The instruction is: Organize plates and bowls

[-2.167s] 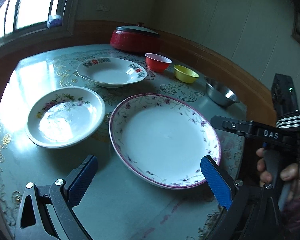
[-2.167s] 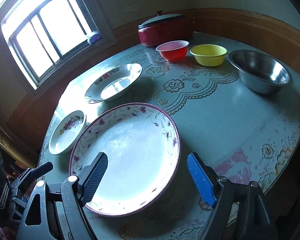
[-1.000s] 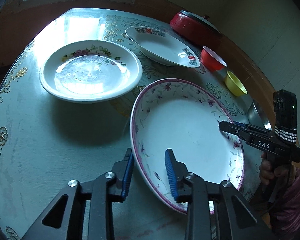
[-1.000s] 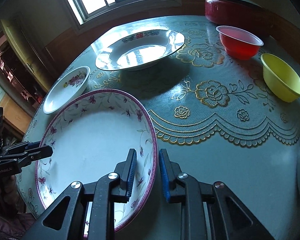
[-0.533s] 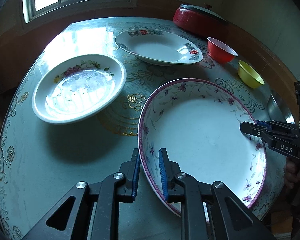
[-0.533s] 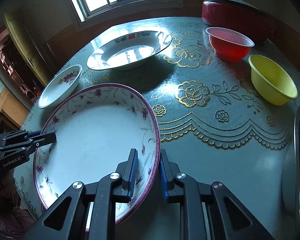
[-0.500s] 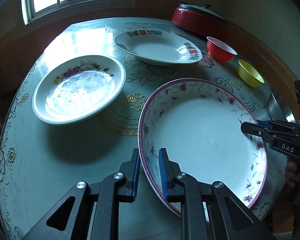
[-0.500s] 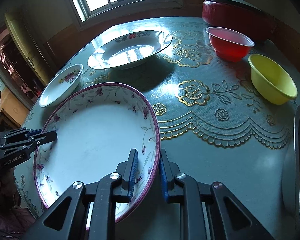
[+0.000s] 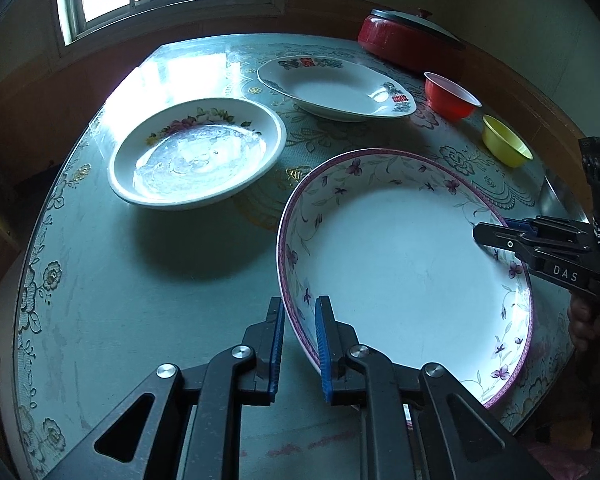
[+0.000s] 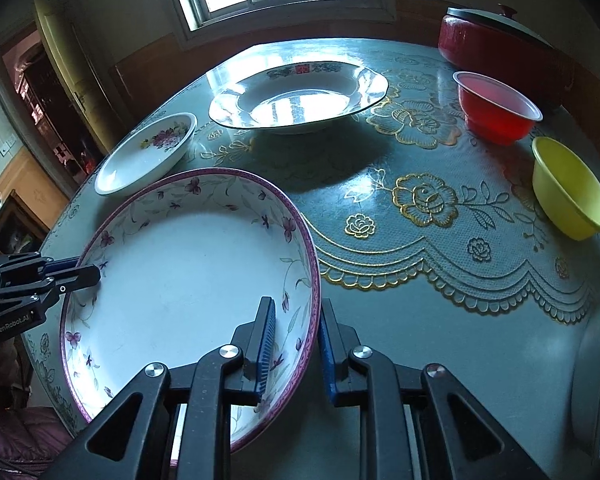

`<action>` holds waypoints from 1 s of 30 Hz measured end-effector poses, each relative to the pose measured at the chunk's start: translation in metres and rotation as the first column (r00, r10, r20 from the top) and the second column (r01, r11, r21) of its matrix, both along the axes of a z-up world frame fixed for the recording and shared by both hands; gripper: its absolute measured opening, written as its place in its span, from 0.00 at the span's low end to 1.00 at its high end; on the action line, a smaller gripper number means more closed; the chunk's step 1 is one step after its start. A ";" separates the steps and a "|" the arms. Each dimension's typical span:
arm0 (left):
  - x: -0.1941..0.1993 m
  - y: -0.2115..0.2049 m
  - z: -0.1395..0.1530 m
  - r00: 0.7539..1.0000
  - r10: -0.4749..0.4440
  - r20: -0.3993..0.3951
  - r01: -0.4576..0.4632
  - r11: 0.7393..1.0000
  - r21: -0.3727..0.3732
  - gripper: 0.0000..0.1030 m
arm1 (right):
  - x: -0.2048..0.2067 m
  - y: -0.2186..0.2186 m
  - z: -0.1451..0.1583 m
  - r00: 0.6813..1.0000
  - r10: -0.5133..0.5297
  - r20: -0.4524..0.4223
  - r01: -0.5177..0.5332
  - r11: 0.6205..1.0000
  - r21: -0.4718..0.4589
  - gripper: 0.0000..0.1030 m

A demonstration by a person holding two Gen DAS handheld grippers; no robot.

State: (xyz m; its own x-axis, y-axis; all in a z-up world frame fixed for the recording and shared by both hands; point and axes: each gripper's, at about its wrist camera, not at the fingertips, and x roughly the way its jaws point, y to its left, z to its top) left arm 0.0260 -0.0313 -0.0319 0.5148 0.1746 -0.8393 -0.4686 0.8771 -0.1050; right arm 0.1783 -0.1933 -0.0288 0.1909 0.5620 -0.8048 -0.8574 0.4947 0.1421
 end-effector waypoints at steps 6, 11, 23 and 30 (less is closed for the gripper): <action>0.001 -0.002 0.001 0.998 -0.055 -0.005 0.056 0.998 0.025 0.16 | -0.007 0.004 0.004 0.999 0.015 0.040 -0.012 0.997 -0.074 0.23; -0.002 0.004 0.002 0.997 -0.073 0.023 0.074 0.997 -0.021 0.16 | -0.011 0.007 0.007 0.998 -0.007 0.061 0.015 0.991 -0.130 0.24; -0.015 0.024 0.011 0.987 -0.093 0.130 0.104 0.992 -0.078 0.15 | 0.003 0.029 0.033 0.992 -0.110 0.062 0.115 0.990 -0.084 0.25; -0.011 0.037 0.022 0.980 -0.091 0.177 0.104 0.992 -0.068 0.15 | 0.033 0.040 0.031 0.971 -0.197 -0.133 0.199 0.980 0.000 0.25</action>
State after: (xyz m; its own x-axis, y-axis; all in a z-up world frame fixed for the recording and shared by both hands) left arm 0.0152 0.0059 -0.0096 0.6651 0.0556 -0.7447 -0.3503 0.9039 -0.2453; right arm 0.2117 -0.1530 0.0020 0.1922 0.5342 -0.8232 -0.7157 0.6502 0.2549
